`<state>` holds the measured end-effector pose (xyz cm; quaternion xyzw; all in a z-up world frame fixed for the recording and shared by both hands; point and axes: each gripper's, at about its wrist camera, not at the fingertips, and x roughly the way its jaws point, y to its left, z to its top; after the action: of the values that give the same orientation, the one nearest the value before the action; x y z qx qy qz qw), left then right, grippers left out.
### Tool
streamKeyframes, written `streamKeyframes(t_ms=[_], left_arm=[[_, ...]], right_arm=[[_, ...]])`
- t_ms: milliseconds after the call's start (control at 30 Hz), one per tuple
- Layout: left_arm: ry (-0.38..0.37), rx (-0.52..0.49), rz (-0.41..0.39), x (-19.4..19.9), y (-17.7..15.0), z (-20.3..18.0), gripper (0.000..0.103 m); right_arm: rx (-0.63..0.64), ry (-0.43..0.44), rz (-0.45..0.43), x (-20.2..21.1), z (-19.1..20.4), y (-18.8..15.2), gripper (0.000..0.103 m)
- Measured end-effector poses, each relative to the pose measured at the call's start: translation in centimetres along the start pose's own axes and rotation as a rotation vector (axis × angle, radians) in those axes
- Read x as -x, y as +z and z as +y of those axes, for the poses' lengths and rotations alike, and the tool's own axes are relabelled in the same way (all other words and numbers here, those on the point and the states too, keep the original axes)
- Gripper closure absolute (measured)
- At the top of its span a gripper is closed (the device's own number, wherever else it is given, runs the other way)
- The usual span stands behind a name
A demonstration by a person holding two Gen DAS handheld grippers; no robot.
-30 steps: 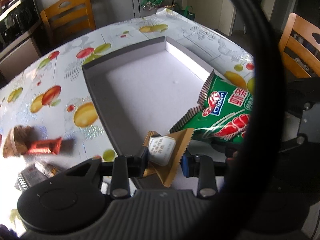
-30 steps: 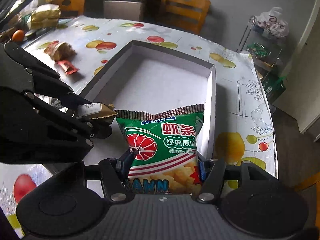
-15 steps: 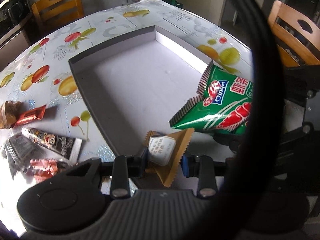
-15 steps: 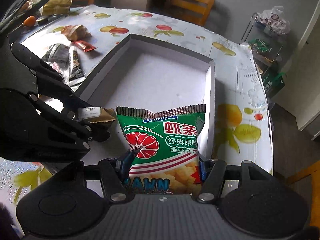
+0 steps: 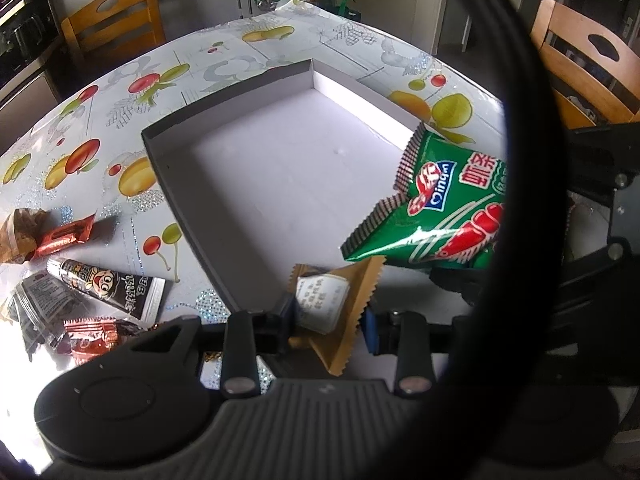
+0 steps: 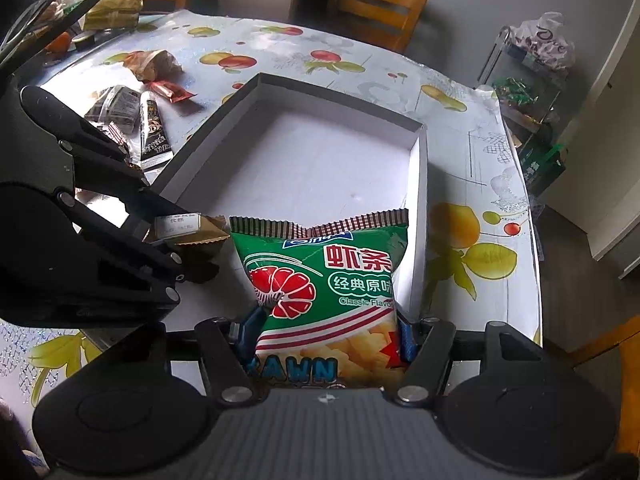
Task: Organize snacks
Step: 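Carry the chip bag and biscuit packet over the white tray and lower them, then open both tools to drop the snacks into the tray and withdraw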
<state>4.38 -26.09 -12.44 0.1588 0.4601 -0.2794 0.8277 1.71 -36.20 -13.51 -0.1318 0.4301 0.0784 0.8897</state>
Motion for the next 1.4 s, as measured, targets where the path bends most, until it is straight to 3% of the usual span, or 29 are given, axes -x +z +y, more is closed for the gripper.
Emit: streamKeyframes(t_ms=[233,533,800,1000,1400], left_arm=[[-0.013,0.016,-0.013,0.5,0.1,0.3,0.068],[-0.035,0.027,-0.062,2.8,0.5,0.6,0.052],[-0.027,0.066,-0.099,5.1,0.6,1.2,0.051],[0.02,0.137,-0.115,6.8,0.6,2.6,0.051],[0.125,0.237,-0.128,9.5,-1.6,8.0,0.038]], right_arm=[[0.007,0.011,-0.021,0.7,0.1,0.0,0.027],[0.01,0.016,-0.064,2.6,0.1,0.5,0.024],[-0.017,0.017,-0.118,5.3,-0.3,0.8,0.022],[-0.036,0.029,-0.149,6.4,-0.2,1.2,0.021],[0.007,0.076,-0.196,7.5,3.2,4.1,0.018]])
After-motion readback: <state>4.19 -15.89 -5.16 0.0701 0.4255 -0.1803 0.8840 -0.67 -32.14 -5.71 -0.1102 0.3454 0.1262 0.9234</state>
